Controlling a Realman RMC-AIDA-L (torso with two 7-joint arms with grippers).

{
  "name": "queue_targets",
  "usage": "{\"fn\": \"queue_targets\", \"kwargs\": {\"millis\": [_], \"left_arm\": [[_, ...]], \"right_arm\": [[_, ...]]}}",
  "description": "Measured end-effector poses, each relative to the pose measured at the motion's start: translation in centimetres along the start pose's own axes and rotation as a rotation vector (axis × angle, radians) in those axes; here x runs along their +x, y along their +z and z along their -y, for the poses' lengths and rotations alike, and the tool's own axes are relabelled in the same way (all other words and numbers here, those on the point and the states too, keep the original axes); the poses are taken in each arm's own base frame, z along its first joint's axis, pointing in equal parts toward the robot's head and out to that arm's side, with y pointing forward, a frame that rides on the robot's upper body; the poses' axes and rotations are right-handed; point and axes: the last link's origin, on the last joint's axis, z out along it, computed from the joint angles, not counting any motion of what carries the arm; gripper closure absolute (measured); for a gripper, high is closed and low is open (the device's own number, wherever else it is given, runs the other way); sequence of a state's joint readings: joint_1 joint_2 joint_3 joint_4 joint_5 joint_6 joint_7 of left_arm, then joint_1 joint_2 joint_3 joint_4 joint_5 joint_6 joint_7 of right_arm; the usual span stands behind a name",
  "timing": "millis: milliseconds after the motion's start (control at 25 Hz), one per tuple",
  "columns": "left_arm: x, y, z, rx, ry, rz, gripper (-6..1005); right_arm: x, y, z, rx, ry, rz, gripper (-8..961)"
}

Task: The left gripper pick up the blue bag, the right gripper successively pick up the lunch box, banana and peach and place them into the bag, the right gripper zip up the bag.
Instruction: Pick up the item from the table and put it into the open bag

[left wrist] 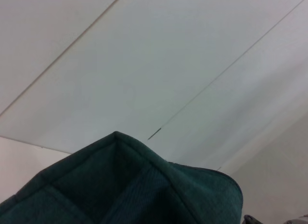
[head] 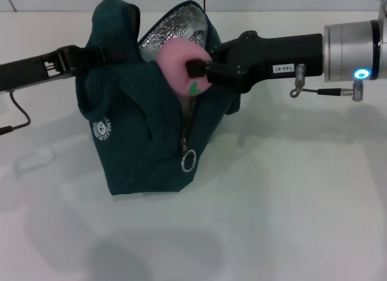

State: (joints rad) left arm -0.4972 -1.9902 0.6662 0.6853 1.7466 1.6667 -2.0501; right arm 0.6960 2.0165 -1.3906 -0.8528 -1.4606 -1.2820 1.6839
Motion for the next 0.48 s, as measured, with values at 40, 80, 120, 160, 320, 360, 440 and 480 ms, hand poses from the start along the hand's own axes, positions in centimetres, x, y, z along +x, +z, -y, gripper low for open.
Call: {"fn": "queue_targets", "kwargs": {"millis": [40, 80, 120, 160, 320, 360, 440, 480], "left_arm": [[-0.03, -0.02, -0.03, -0.002, 0.000, 0.001, 962], [-0.06, -0.06, -0.06, -0.005, -0.001, 0.002, 962], [-0.08, -0.12, -0.08, -0.006, -0.001, 0.002, 962], [-0.10, -0.16, -0.09, -0.007, -0.002, 0.001, 962], [-0.11, -0.23, -0.09, -0.007, 0.002, 0.001, 962], [-0.14, -0.25, -0.08, -0.007, 0.003, 0.001, 962], [-0.19, -0.33, -0.05, -0.005, 0.002, 0.000, 962], [-0.21, -0.36, -0.04, -0.005, 0.003, -0.001, 962]], "right_arm": [[0.01, -0.06, -0.03, -0.002, 0.002, 0.002, 888], [0.03, -0.14, -0.05, -0.003, 0.005, 0.004, 887], [0.07, -0.24, -0.06, -0.003, 0.008, 0.008, 885], [0.09, -0.34, -0.06, -0.001, 0.009, 0.011, 884], [0.18, -0.53, -0.08, 0.003, 0.012, 0.015, 720], [0.18, -0.57, -0.07, 0.004, 0.011, 0.015, 679], [0.15, -0.72, -0.02, 0.006, 0.012, 0.018, 603], [0.13, -0.88, 0.03, 0.010, 0.014, 0.023, 565]]}}
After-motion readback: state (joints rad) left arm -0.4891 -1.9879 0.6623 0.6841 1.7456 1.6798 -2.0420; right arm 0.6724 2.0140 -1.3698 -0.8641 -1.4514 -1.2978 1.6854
